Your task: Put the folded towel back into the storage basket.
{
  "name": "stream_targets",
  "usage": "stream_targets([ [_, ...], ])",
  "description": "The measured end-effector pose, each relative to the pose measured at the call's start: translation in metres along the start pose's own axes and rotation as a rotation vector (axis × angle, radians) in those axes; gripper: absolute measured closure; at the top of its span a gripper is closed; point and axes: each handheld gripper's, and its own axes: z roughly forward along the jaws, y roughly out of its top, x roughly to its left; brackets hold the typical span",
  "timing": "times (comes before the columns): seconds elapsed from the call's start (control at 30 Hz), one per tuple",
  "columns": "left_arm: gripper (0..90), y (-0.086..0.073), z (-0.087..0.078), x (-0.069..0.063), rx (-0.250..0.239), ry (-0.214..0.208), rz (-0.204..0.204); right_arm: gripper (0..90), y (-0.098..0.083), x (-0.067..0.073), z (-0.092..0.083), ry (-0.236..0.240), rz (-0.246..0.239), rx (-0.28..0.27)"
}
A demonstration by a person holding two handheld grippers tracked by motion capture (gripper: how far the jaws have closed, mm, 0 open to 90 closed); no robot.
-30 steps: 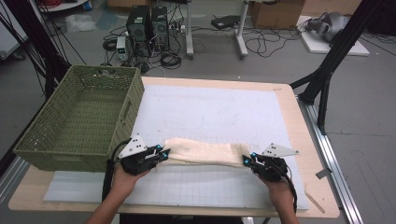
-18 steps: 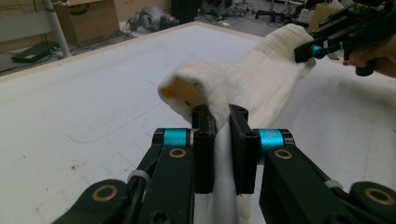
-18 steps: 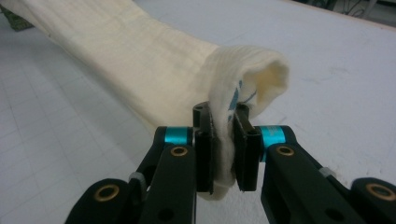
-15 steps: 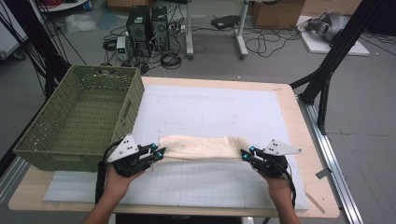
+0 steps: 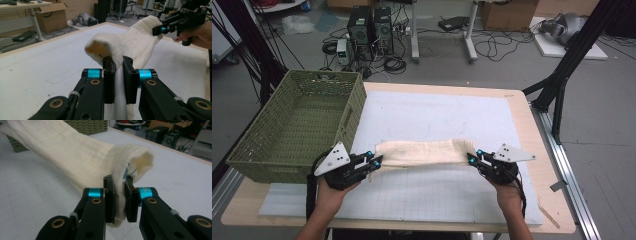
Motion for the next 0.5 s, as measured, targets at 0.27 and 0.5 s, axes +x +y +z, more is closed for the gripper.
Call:
stream_targets([
  [0.27, 81.4, 0.006, -0.011, 0.003, -0.023, 0.024, 0.002, 81.7, 0.015, -0.001, 0.010, 0.004, -0.020, -0.023],
  [0.5, 81.3, 0.009, -0.022, 0.007, -0.052, 0.050, 0.000, 81.8, 0.032, -0.002, 0.021, 0.010, -0.037, -0.046],
])
